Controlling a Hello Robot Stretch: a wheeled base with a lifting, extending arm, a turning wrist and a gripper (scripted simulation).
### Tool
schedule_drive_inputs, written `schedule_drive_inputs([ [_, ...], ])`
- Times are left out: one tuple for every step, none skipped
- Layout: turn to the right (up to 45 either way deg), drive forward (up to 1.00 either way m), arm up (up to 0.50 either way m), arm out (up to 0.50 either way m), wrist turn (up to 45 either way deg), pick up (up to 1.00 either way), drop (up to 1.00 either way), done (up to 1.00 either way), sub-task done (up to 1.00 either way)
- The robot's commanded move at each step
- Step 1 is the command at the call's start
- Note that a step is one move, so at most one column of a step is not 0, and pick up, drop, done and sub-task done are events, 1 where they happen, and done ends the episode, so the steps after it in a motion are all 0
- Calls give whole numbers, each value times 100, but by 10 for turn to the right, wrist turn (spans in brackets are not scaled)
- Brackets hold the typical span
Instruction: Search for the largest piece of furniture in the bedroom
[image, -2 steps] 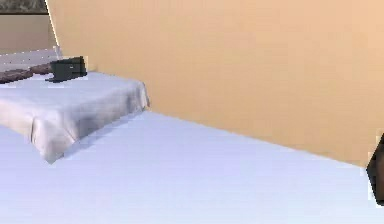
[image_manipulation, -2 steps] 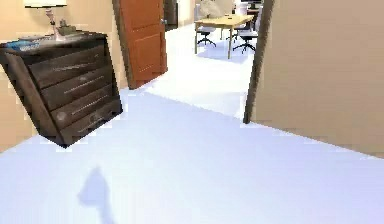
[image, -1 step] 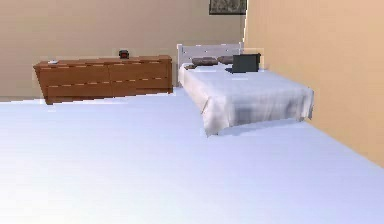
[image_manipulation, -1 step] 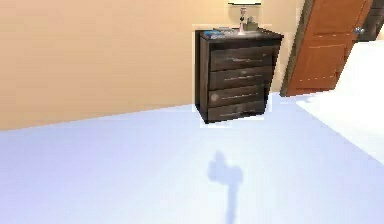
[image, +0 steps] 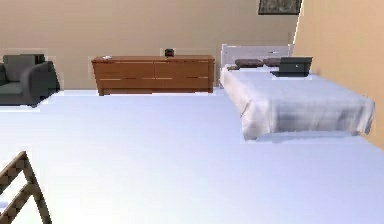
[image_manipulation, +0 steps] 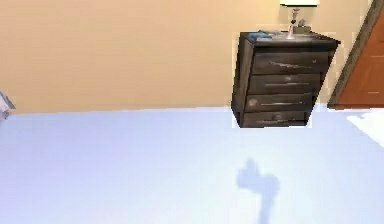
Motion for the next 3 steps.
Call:
schedule_drive_inputs([
  [0,95,0,0,0,0,0,0,0],
  [-450,0,0,0,0,0,0,0,0],
  [-120,0,0,0,0,0,0,0,0],
])
